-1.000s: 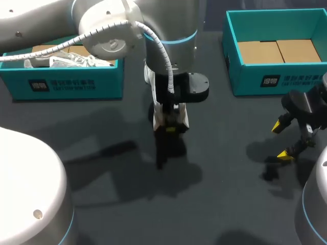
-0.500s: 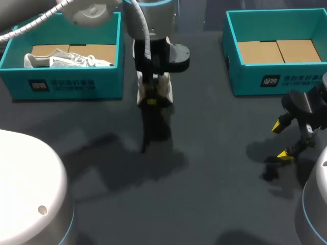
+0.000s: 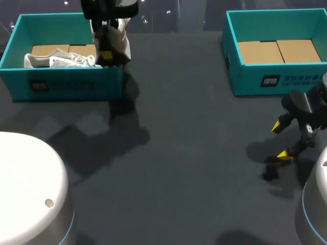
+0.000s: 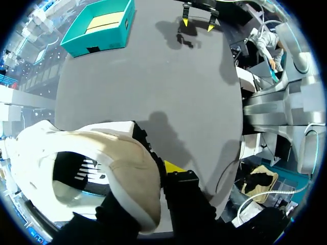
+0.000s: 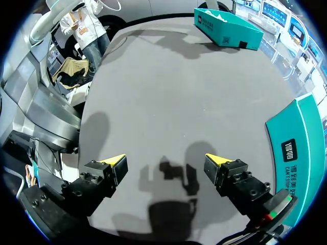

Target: Take the shoe out of the shoebox, open the shoe tongue, remove and reinsert the insole, then place the shoe into the shoebox

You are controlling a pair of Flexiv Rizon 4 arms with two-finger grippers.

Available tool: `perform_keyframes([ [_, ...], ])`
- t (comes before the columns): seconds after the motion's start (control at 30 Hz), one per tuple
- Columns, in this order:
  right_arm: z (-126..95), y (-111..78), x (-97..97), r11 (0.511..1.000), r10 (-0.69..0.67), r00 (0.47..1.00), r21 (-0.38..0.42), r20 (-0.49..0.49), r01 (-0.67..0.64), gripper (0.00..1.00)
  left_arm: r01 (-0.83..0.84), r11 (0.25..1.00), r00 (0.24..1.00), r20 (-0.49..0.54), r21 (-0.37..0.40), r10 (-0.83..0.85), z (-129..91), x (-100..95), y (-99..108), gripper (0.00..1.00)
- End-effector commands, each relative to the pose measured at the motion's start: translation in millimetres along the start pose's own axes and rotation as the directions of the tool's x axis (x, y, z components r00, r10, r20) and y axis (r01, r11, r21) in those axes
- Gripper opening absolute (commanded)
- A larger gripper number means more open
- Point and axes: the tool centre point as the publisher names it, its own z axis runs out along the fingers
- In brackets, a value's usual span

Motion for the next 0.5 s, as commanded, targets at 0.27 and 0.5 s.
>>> perform_keyframes([
  [0.27,0,0.3,1.1,1.0,0.001,1.0,0.002,0.002,-0.001,1.0,0.001,0.999,1.0,-0.029,0.034,0.0,1,-22.9,23,0.0],
  [0.5,0,0.3,1.1,1.0,0.001,1.0,0.002,0.002,-0.001,1.0,0.108,0.994,0.994,-0.009,-0.012,-0.108,-5,-70.0,70,0.0],
])
